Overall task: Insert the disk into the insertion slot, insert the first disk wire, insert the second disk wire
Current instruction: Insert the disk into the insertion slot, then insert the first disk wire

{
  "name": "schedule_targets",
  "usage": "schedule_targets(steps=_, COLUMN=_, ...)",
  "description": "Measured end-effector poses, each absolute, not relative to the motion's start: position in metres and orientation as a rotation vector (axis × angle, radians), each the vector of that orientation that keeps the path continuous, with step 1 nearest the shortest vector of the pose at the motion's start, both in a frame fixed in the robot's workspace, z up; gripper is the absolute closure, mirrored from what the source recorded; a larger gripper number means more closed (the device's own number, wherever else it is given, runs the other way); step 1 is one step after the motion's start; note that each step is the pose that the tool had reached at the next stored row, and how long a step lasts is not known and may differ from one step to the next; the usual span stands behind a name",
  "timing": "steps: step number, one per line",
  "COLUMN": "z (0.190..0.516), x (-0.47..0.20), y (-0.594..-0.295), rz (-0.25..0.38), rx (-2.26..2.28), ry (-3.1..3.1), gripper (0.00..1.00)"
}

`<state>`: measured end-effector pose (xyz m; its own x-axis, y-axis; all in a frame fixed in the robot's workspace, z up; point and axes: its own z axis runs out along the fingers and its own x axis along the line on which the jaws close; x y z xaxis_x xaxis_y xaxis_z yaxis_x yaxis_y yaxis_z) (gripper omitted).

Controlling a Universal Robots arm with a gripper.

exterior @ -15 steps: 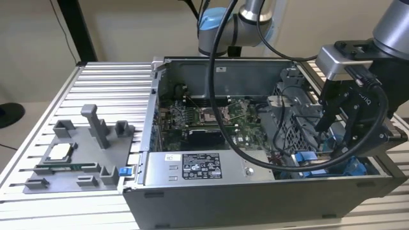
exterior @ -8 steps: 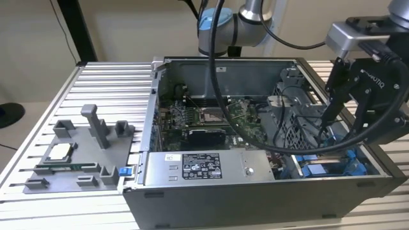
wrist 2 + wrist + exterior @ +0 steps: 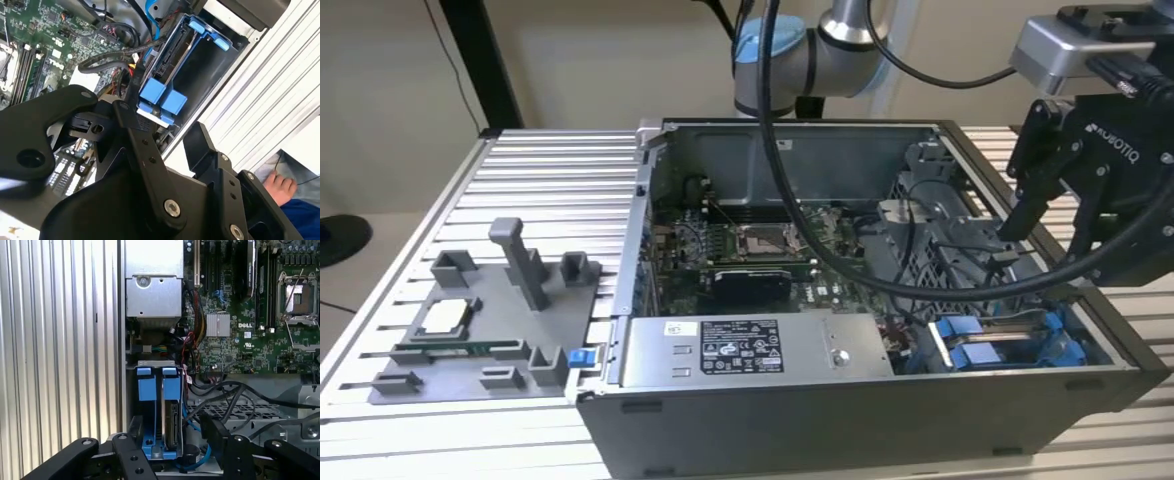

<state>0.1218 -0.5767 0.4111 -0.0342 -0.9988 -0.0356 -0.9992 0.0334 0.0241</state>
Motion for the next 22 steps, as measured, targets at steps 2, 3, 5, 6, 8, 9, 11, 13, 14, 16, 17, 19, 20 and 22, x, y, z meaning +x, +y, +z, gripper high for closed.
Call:
schedule_targets(steps=2, z=0.4110, x=0.1217, y=-0.5768, rz=0.066, rx=-2.177, ry=2.252, gripper=0.00)
schedule_targets(steps=3, z=0.4110, x=0.1217, y=-0.5767, rz=0.066, rx=-2.177, ry=2.252, gripper=0.00)
schedule_targets(steps=5, z=0.4110, x=0.1217, y=-0.5767, rz=0.066, rx=-2.177, ry=2.252, gripper=0.00)
schedule_targets(steps=6, z=0.4110, x=0.1217, y=-0.5767, rz=0.066, rx=-2.177, ry=2.252, gripper=0.00)
schedule_targets(steps=8, z=0.4109, x=0.1217, y=-0.5767, rz=0.066, rx=-2.177, ry=2.252, gripper=0.00)
schedule_targets(steps=9, z=0.4109, x=0.1218, y=-0.5766, rz=0.066, rx=-2.177, ry=2.252, gripper=0.00)
schedule_targets(steps=11, z=0.4109, x=0.1219, y=-0.5766, rz=0.066, rx=-2.177, ry=2.252, gripper=0.00)
schedule_targets(steps=13, z=0.4108, x=0.1218, y=-0.5766, rz=0.066, rx=-2.177, ry=2.252, gripper=0.00)
schedule_targets(steps=14, z=0.4109, x=0.1218, y=-0.5766, rz=0.066, rx=-2.177, ry=2.252, gripper=0.00)
schedule_targets(steps=16, z=0.4104, x=0.1218, y=-0.5766, rz=0.066, rx=-2.177, ry=2.252, gripper=0.00)
schedule_targets(steps=17, z=0.4099, x=0.1218, y=-0.5765, rz=0.066, rx=-2.180, ry=2.249, gripper=0.00)
schedule_targets(steps=19, z=0.4084, x=0.1218, y=-0.5765, rz=0.060, rx=-2.203, ry=2.223, gripper=0.00)
schedule_targets(steps=20, z=0.4074, x=0.1218, y=-0.5764, rz=0.055, rx=-2.213, ry=2.208, gripper=0.00)
schedule_targets(steps=22, z=0.4055, x=0.1219, y=-0.5755, rz=0.045, rx=-2.224, ry=2.188, gripper=0.00)
